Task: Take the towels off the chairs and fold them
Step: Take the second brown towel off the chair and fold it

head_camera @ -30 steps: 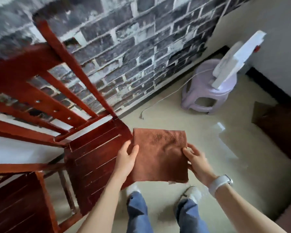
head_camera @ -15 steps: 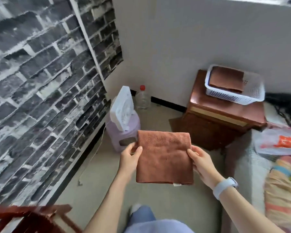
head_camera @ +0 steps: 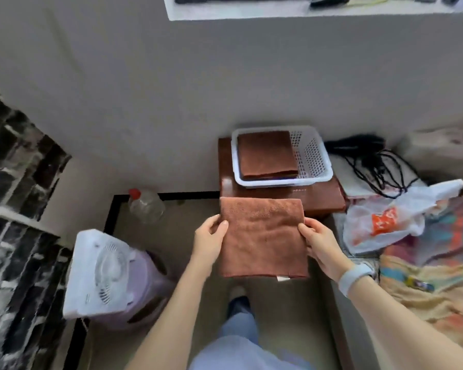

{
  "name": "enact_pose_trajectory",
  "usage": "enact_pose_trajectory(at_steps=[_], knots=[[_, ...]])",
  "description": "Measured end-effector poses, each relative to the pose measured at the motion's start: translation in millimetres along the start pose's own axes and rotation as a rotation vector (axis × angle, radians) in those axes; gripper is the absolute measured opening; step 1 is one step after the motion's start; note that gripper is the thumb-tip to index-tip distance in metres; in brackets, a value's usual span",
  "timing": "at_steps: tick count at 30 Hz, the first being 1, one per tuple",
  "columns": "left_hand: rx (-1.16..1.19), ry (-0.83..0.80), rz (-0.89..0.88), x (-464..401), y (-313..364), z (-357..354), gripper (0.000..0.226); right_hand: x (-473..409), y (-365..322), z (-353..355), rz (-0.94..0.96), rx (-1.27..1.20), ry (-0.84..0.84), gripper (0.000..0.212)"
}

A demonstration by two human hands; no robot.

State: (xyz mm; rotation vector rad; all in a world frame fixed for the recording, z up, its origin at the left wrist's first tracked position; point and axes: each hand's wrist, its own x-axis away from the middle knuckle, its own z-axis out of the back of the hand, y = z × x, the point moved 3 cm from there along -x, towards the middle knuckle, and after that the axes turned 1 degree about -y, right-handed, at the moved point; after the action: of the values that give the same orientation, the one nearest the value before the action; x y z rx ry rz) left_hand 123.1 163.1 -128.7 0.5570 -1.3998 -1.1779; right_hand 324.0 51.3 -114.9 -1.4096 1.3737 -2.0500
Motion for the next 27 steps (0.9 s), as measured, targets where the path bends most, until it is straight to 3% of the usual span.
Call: enact_pose_trajectory(at_steps=[6,10,17,21,24,27], knots=[[-0.105,-0.074,-0.013,-103,69,-48,0.036,-86,-68,10,0.027,0.015,0.131,0.021],[-0.138,-0.023,-0.016,-160,93,-75,0.037,-143,-106,16,0.094,0.156,0.18,0.031],[-0.174,0.125,0.01,-237,104,-108,0.037,-249,-126,20,0.11,0.22,0.082,0.029],[-0.433,0.299,0.039,-264,93,-122,0.042,-293,-121,19,0.032,0.311,-0.019,0.037],[-0.741,0.434,-0.146,-260,97,-134,0.046,-294,-124,18,0.236,0.71,0.067,0.048],[-0.99,0.286,-0.394,-254,94,-153,0.048,-286,-123,1,0.68,1.137,0.044,0.051]])
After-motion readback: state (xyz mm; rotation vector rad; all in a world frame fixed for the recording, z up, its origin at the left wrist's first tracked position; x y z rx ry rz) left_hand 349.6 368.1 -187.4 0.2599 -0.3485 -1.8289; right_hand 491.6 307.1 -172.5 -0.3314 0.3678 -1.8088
